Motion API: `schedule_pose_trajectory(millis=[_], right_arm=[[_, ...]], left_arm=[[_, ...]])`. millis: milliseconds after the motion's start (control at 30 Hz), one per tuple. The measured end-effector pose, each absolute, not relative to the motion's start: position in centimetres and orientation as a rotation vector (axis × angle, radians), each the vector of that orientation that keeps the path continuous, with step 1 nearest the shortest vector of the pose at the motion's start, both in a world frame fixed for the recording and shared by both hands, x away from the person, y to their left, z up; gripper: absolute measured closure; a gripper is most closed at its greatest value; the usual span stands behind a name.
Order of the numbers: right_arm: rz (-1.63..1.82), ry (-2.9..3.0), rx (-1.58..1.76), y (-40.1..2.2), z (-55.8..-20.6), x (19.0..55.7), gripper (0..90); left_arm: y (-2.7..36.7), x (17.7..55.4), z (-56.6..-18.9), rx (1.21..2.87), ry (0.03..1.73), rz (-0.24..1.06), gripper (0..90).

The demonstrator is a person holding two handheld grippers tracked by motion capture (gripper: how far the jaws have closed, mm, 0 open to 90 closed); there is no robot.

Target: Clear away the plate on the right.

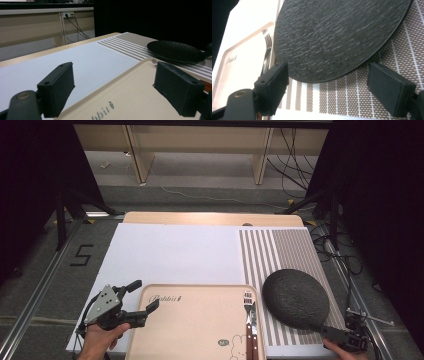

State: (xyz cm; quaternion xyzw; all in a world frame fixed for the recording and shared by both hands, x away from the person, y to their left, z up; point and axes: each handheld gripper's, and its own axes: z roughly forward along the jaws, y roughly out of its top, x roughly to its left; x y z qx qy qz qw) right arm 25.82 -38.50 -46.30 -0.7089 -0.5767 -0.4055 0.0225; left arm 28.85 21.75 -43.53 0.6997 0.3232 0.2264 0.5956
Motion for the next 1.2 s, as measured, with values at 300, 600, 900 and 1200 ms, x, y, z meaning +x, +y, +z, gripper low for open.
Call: schedule_pose_trajectory(millis=[300,600,900,1200], right_arm=[[-1.229,-1.674,-2.202,-38.3,-46.5,26.1,20.1],[-1.262,-1.625,-2.149,-38.4,-47.0,26.3,21.0],[-1.274,-1.543,-2.170,-38.3,-47.3,26.7,21.5],[-1.262,-1.532,-2.196,-38.5,-47.7,26.9,24.1]], left_arm=[[21.7,28.9,-43.5,1.626,0.751,0.526,15.7],[21.7,28.9,-43.6,1.626,0.751,0.526,15.7],[21.7,28.9,-43.6,1.625,0.751,0.525,15.7],[21.7,29.0,-43.6,1.618,0.745,0.520,15.7]])
